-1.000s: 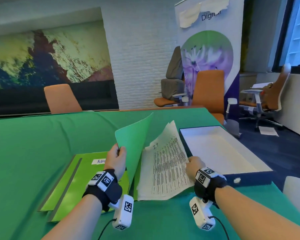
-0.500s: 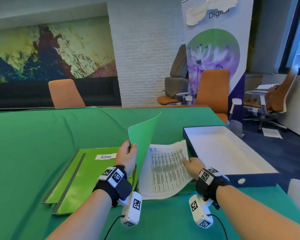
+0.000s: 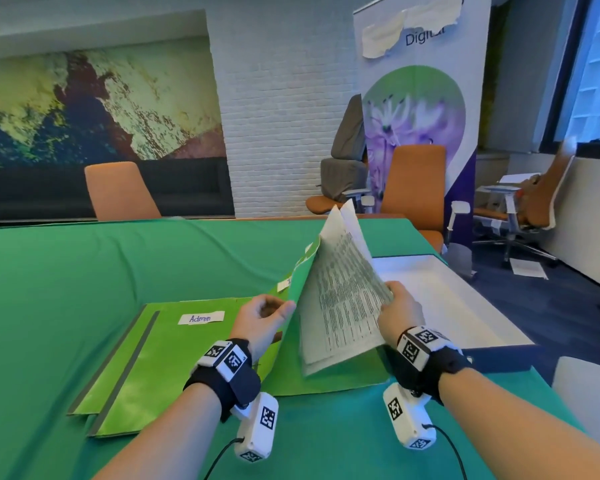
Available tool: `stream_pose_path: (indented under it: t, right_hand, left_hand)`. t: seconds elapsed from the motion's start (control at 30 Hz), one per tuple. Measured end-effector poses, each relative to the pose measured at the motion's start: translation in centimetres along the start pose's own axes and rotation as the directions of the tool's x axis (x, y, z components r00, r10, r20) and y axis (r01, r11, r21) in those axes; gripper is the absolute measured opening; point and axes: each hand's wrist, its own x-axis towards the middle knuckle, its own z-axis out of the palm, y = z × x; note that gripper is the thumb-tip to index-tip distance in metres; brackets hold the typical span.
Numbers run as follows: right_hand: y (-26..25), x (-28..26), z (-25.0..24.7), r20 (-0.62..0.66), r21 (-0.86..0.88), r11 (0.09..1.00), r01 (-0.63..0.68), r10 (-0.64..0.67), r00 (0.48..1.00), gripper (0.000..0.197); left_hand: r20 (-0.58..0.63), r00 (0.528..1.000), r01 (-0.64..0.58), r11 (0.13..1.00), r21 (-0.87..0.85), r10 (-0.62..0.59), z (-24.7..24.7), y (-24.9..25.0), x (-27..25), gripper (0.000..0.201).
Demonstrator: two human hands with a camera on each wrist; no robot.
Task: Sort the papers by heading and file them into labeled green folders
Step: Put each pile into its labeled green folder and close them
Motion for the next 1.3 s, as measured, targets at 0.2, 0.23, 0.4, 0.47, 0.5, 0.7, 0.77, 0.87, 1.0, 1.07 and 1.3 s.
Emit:
stream_pose_path:
  t: [0.2, 0.23, 0.4, 0.47, 0.5, 0.7, 0.77, 0.87, 1.0, 1.07, 1.3]
  right_hand:
    - [-0.6, -1.0, -6.2, -0.241, 0.192, 0.967, 0.170, -0.121, 0.963, 0.034]
    - [-0.7, -1.4, -6.8, -0.270, 0.207, 0.957, 0.202, -0.143, 0.952, 0.034]
    - [-1.2, -2.2, -8.4, -0.348, 0.280, 0.887, 0.367, -0.262, 0.900, 0.029]
    - [-1.9, -2.4, -9.0, -0.334, 0.329, 0.845, 0.422, -0.313, 0.889, 0.027]
    - [-2.3, -2.6, -9.1, -0.309, 0.352, 0.828, 0.437, -0.338, 0.889, 0.026]
    - [-2.7, -2.4, -5.9, -0.093, 0.350, 0.872, 0.343, -0.332, 0.939, 0.019]
    - [-2.7, -2.3, -4.4, -0.101, 0.397, 0.868, 0.299, -0.283, 0.954, 0.021]
    - [-2.5, -2.5, -2.0, -0.086, 0.456, 0.850, 0.265, -0.255, 0.963, 0.036]
    - [-1.4, -2.8, 0.1, -0.016, 0.477, 0.859, 0.187, -0.204, 0.979, 0.048]
    - [-1.1, -2.8, 0.1, -0.004, 0.477, 0.861, 0.177, -0.199, 0.980, 0.048]
    - [1.7, -3.5, 1.6, 0.304, 0.084, 0.995, 0.056, -0.080, 0.949, 0.040]
  left_hand:
    - [0.237, 0.971, -0.050, 0.937, 0.345, -0.035, 3.1, -0.4, -1.1, 0.041]
    - [0.278, 0.959, -0.071, 0.910, 0.409, -0.050, 3.6, 0.0, -1.4, 0.052]
    - [0.133, 0.991, -0.008, 0.973, 0.232, -0.023, 4.0, 3.6, -0.7, 0.084]
    - [0.015, 1.000, -0.025, 0.996, 0.081, 0.024, 3.5, 5.6, 0.3, 0.087]
    - [-0.050, 0.997, -0.067, 0.997, -0.038, 0.065, 3.2, 6.7, 0.8, 0.083]
    - [-0.396, 0.888, -0.320, 0.932, -0.169, 0.233, 0.7, 9.3, 1.7, 0.037]
    - [-0.366, 0.887, -0.331, 0.941, -0.076, 0.283, 0.9, 7.9, 1.4, 0.031]
    - [-0.262, 0.928, -0.280, 0.960, -0.023, 0.264, 1.6, 5.1, 0.8, 0.041]
    - [-0.212, 0.961, -0.183, 0.983, -0.009, 0.177, 1.4, 2.4, 0.0, 0.064]
    - [-0.205, 0.965, -0.161, 0.987, 0.016, 0.161, 1.1, 1.4, 0.3, 0.074]
    - [-0.057, 0.997, 0.058, 0.975, 0.214, -0.047, 0.9, -1.7, -0.1, 0.051]
